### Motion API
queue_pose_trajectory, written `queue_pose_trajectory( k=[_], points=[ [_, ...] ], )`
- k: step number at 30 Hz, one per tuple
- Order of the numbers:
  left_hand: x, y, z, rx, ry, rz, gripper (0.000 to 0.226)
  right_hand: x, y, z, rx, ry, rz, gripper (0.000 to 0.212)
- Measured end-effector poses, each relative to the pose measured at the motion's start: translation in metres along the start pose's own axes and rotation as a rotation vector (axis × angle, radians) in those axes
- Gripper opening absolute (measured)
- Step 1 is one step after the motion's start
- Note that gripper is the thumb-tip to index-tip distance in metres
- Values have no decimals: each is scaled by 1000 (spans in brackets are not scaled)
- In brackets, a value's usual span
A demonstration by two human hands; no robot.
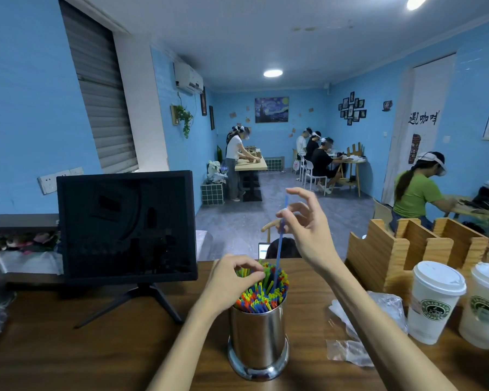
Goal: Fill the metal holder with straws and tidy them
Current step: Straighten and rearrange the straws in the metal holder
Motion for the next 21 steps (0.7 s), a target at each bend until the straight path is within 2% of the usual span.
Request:
queue_pose_trajectory(
  k=[5, 11, 16, 21],
  points=[
    [5, 6, -3, 27, -58, -22, 17, 4, -18, 15, -11, 67, 192, 28],
    [-4, 10, -3, 4, -54, -261, 21, 1, -16, 15, 182, 83, 155, 28],
    [-9, 11, 1, -40, -36, -327, 29, -5, -9, 14, 332, 84, 85, 32],
    [-9, 12, 3, -50, -52, -352, 29, 0, -15, 21, 287, 106, 162, 36]
  ],
)
Point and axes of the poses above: each hand's wrist, its own z-axis away from the middle knuckle, its own y-axis out of the back of the hand, x = y × z, the point moved 3 cm from there along -z, towards the middle knuckle, and after that the axes turned 9 degrees about z, right-handed, at the moved point
